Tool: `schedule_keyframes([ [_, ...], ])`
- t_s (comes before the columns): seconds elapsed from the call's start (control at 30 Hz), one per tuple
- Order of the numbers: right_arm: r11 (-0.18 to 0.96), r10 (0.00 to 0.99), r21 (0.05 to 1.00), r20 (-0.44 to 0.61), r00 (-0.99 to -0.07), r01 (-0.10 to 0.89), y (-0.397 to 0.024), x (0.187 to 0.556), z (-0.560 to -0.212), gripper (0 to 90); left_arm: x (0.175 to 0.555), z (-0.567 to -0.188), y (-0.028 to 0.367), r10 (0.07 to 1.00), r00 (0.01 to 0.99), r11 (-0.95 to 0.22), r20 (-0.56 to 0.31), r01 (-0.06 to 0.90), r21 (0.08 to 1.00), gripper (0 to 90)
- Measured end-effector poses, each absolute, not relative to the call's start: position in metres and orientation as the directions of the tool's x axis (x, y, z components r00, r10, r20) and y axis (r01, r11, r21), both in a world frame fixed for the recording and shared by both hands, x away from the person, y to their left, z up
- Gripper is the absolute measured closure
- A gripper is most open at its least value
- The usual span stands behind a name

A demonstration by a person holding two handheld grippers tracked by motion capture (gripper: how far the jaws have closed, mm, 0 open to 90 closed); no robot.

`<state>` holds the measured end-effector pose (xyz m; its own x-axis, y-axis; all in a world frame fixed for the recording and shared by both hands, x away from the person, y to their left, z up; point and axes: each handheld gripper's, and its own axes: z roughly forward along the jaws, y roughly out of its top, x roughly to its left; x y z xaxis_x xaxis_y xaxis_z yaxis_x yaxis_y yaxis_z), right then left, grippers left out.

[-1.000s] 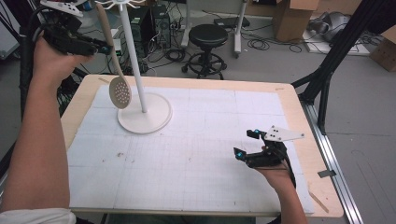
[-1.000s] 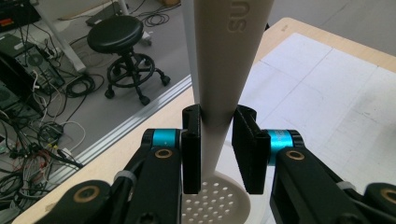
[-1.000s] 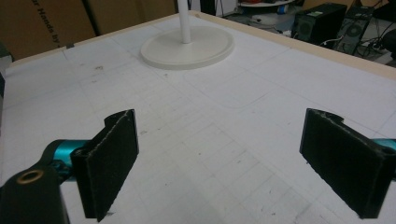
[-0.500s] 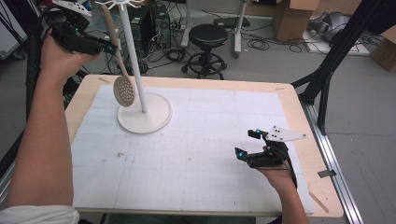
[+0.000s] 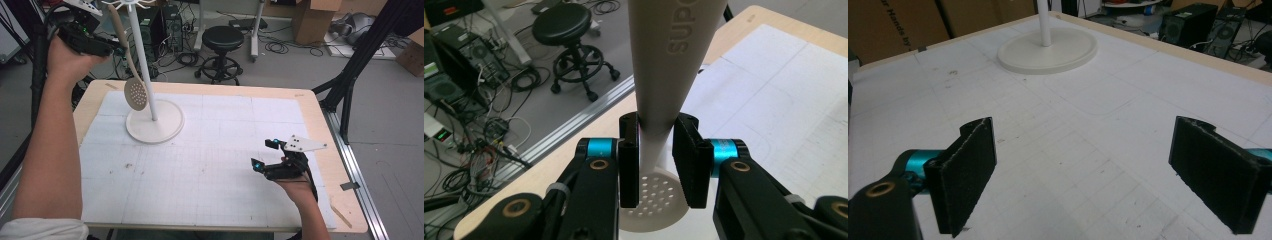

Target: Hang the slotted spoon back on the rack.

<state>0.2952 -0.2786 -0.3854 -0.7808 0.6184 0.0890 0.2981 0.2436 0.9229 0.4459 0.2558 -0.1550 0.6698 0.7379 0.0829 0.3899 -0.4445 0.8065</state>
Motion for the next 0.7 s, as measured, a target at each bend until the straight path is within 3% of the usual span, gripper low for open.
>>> schedule_keyframes([
  [0.27, 0.246, 0.617, 0.922, 0.090, -0.782, 0.300, -0.278, 0.296, -0.387, 10.8, 0.449, -0.156, 0.268, 0.759, 0.648, -0.430, 0.070, 0.416, 0.801, 73.8],
  [0.7, 0.241, 0.621, 0.922, 0.093, -0.778, 0.302, -0.279, 0.295, -0.387, 10.8, 0.458, -0.152, 0.248, 0.743, 0.665, -0.457, 0.077, 0.420, 0.784, 73.8],
])
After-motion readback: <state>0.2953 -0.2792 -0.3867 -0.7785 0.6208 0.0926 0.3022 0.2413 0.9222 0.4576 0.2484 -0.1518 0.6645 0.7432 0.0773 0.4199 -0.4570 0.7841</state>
